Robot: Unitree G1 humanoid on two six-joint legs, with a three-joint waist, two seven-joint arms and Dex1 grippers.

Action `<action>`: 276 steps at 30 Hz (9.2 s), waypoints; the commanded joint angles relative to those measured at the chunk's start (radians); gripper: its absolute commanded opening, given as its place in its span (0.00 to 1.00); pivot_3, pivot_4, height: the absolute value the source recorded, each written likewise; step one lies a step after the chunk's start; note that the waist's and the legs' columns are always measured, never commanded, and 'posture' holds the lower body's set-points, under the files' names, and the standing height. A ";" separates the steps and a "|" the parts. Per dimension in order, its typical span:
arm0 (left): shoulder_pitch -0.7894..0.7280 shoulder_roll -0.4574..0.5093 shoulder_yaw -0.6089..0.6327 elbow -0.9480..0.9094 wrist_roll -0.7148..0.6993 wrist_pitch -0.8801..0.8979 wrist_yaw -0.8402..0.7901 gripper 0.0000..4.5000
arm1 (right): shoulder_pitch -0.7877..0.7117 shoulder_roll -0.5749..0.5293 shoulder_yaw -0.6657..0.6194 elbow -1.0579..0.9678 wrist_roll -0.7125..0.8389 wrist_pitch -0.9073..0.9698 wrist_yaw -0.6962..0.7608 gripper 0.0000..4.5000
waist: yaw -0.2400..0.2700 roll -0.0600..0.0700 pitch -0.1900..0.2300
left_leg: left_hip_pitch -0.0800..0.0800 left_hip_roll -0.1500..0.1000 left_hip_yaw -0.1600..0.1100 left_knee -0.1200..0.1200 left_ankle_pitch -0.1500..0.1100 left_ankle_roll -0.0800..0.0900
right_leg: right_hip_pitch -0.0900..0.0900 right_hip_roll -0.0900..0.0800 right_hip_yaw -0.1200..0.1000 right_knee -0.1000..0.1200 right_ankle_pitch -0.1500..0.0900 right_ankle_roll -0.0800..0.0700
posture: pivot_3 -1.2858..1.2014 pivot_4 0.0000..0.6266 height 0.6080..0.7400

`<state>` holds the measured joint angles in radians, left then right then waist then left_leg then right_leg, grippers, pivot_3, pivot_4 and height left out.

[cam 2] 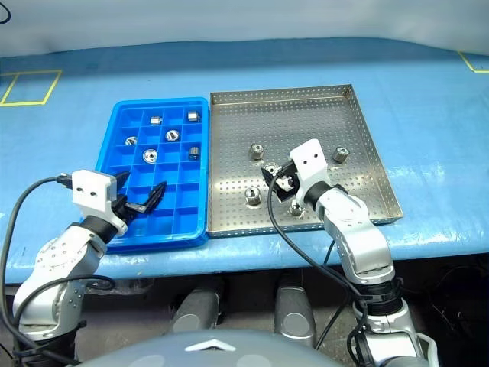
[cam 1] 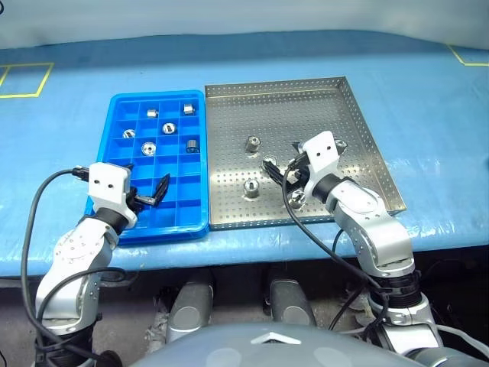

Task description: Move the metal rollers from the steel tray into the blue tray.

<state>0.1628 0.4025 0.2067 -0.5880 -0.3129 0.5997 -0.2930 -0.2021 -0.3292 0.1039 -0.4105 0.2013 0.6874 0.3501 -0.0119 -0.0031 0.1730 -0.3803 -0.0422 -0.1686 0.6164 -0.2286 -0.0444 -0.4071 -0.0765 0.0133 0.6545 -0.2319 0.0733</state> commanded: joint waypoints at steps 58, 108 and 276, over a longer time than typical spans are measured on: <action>-0.829 0.125 -0.720 0.619 0.168 0.023 -0.670 1.00 | 0.100 0.028 -0.052 -0.146 -0.031 0.050 -0.106 1.00 | -0.055 -0.002 0.001 | -0.001 0.000 0.004 0.008 -0.001 0.003 | -0.002 0.001 0.004 0.005 0.001 0.002 | 0.49 0.24 1.00; -0.247 -0.187 0.130 0.361 0.208 -0.086 0.219 0.37 | -0.070 0.153 0.186 -0.012 -0.055 -0.079 -0.016 1.00 | 0.023 -0.006 -0.001 | 0.000 0.000 0.005 0.011 -0.001 0.002 | -0.001 0.001 0.006 0.005 0.005 0.003 | 0.55 0.24 1.00; -0.407 -0.358 -0.190 0.317 0.286 -0.160 0.148 0.38 | 0.027 0.138 0.167 -0.142 -0.072 -0.043 -0.042 1.00 | -0.055 -0.009 0.000 | -0.002 0.001 0.010 0.012 -0.002 0.004 | -0.003 0.001 0.010 0.003 0.008 0.006 | 0.52 0.24 1.00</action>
<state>-0.2657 0.0503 -0.0086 -0.1438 -0.0135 0.4000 -0.1827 -0.1491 -0.1967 0.2644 -0.5368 0.1103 0.6634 0.2878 -0.0669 -0.0122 0.1728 -0.3821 -0.0417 -0.1583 0.6286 -0.2302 -0.0403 -0.4103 -0.0754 0.0234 0.6579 -0.2234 0.0789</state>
